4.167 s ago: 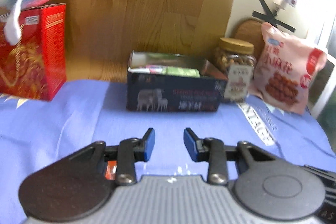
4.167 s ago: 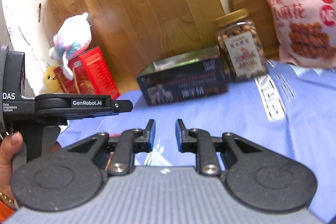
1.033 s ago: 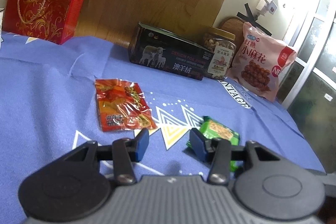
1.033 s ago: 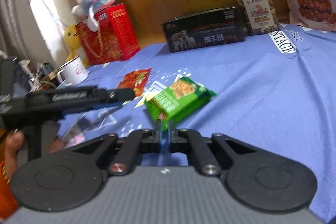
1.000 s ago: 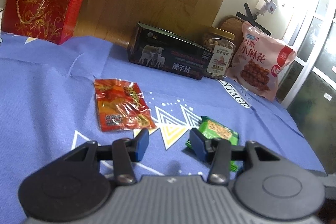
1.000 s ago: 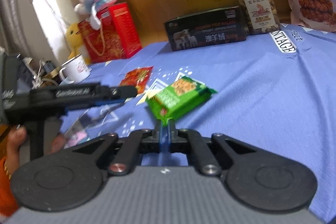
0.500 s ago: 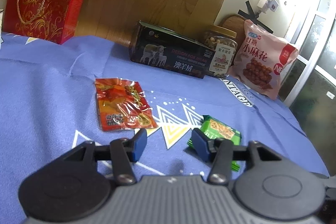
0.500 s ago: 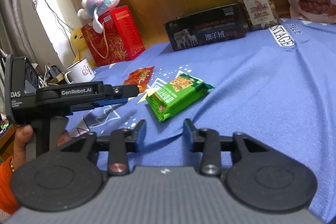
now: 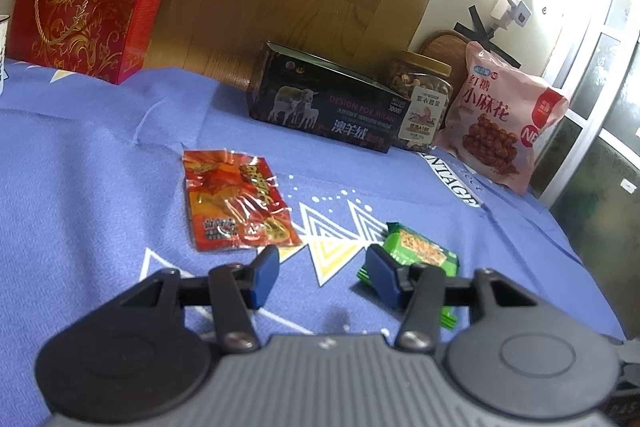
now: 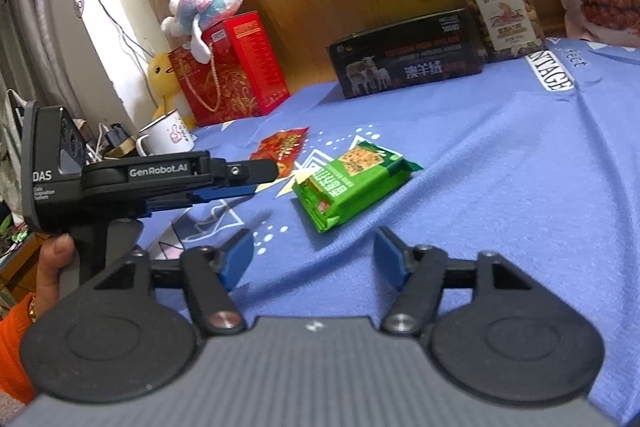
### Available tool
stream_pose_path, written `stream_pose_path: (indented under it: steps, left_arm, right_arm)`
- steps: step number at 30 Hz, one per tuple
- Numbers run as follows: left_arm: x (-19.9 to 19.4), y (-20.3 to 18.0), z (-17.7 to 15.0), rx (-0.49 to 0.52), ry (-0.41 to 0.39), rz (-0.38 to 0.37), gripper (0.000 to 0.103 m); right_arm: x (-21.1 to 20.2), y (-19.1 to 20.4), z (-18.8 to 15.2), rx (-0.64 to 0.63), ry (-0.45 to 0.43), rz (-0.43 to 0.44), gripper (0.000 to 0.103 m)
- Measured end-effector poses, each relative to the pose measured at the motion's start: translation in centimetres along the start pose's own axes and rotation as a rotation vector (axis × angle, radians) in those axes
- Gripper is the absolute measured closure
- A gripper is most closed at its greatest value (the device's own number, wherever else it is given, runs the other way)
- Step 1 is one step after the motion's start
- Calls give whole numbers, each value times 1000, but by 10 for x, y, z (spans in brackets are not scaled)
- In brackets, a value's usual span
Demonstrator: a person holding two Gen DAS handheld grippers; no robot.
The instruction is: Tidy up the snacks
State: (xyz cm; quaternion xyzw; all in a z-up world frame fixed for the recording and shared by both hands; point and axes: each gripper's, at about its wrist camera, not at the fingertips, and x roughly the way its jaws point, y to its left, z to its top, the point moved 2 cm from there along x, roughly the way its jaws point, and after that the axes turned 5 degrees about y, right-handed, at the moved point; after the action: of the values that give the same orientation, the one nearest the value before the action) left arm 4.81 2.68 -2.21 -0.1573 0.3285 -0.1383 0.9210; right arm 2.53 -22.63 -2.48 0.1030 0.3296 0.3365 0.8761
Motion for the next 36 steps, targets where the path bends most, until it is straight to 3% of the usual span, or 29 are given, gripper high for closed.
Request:
stream_pose_path:
  steps: [10,14,36]
  left_arm:
    - [-2,1,-1,-7,-7,-4,54]
    - [-2,1,-1,-6,-7,-6,54]
    - [-2,-1,-2,-4,-15,-4,54]
  right_arm:
    - [1,-4,1,36,-7,49,21]
    - [1,0,2,6,7,53,9]
    - [1,0,2,5,5,60,9]
